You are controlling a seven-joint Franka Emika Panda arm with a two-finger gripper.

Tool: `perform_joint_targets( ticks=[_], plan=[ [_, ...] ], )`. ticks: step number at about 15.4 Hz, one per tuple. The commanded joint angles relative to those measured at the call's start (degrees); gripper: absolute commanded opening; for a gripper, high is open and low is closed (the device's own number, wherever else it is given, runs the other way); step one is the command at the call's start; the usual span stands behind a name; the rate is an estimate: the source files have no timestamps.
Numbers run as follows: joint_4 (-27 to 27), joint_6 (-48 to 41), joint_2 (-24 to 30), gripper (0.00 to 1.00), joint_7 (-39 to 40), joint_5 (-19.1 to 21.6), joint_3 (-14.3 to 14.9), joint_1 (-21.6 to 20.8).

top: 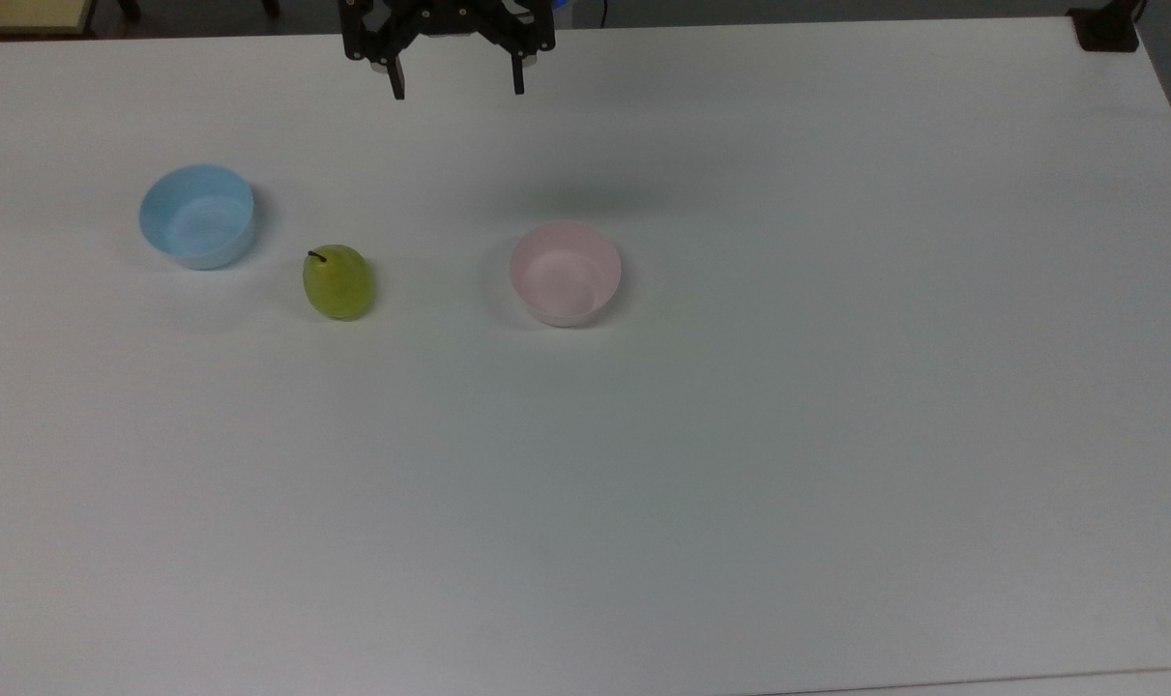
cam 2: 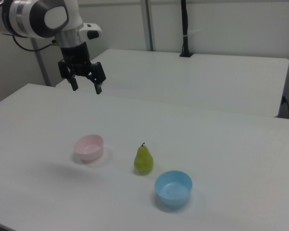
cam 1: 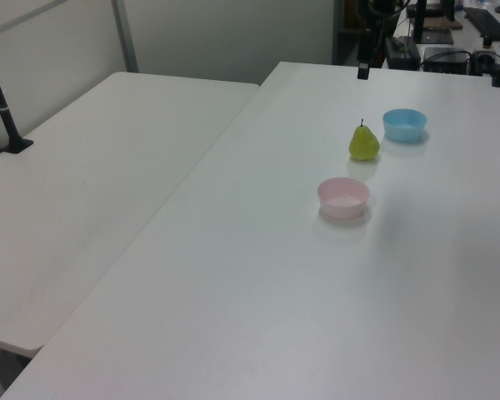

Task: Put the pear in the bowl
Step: 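Move the gripper down over the green pear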

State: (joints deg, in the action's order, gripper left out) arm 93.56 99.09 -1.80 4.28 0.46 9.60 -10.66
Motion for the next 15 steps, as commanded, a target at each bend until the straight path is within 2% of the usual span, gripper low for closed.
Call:
perform_joint_targets(
  ticks=[1, 8, 12, 14, 15],
  plan=[
    [1.01, 1.01, 1.18, 1.00, 0.91, 1.04, 0.86, -0.77],
    [1.10, 0.93, 1.27, 1.00, 2.30, 1.04, 0.86, -0.77],
    [1.36, 0.22, 1.18, 1.00, 21.17, 0.51, 0.95, 1.77],
    [1.19, -0.48, 0.66, 1.00, 23.58, -0.01, 0.51, 3.53],
    [1.19, -1.35, 0.31, 1.00, 24.01, -1.85, -0.01, 4.67]
  ],
)
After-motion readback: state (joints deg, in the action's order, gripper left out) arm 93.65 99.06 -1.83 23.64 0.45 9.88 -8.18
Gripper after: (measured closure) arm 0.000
